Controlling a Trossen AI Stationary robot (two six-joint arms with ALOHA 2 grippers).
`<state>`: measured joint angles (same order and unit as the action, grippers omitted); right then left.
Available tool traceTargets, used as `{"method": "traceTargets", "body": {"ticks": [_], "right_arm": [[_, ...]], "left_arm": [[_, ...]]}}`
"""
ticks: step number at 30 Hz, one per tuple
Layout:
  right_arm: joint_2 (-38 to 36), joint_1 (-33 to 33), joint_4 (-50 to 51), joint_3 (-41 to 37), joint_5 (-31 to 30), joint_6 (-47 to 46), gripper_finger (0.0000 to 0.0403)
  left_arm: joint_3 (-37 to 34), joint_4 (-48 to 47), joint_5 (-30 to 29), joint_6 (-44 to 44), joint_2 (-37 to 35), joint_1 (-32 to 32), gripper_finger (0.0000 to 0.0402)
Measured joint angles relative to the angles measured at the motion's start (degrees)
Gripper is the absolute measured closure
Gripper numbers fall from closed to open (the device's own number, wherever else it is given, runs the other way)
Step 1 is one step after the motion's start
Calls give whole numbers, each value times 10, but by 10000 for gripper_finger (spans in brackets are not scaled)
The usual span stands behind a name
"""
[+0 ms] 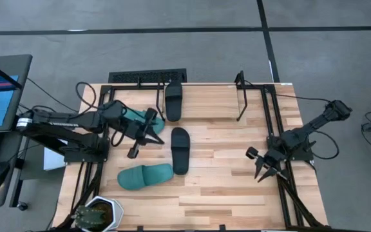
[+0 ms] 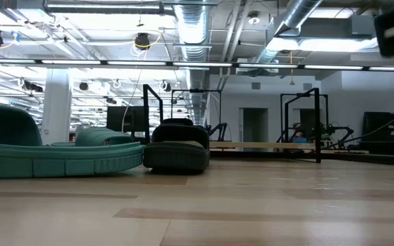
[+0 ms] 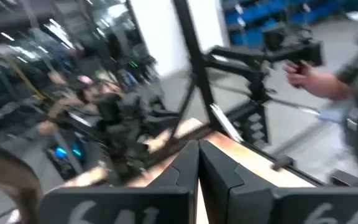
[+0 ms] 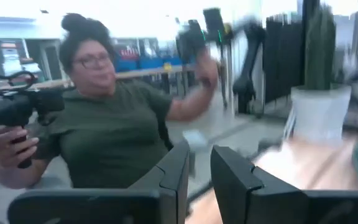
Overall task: Pick and place slides into the shelf
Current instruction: Put the black slipper on the shelf
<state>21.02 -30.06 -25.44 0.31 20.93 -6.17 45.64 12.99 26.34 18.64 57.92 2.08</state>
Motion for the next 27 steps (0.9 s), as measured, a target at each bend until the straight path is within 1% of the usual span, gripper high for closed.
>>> {"method": "traceTargets", "body": {"ticks": [3,5,7,9,11,14,19,25,27], "right_arm": [[-1,-6,-46,0,0,35,344],[0,-11,-75,0,-1,41,344],[0,-16,-102,0,-1,41,344],[0,-22,-120,0,-1,48,344],[0,-25,-123,0,-1,74,344],[0,-24,-125,0,-5,127,344],[0,-16,-127,0,-62,137,344],[0,-3,-98,0,-65,137,344],[0,0,-77,0,-65,137,344]], "left_arm": [[-80,85,-12,-13,-20,18,401],[-126,134,-51,-30,-22,23,401],[-162,184,-104,-52,-22,26,401],[-189,226,-152,-69,-18,27,401],[-207,242,-179,-81,-15,26,401],[-210,240,-191,-104,-16,25,401],[-209,241,-191,-149,-16,25,401],[-209,249,-189,-151,-16,25,401],[-207,262,-190,-174,-16,25,401]]}}
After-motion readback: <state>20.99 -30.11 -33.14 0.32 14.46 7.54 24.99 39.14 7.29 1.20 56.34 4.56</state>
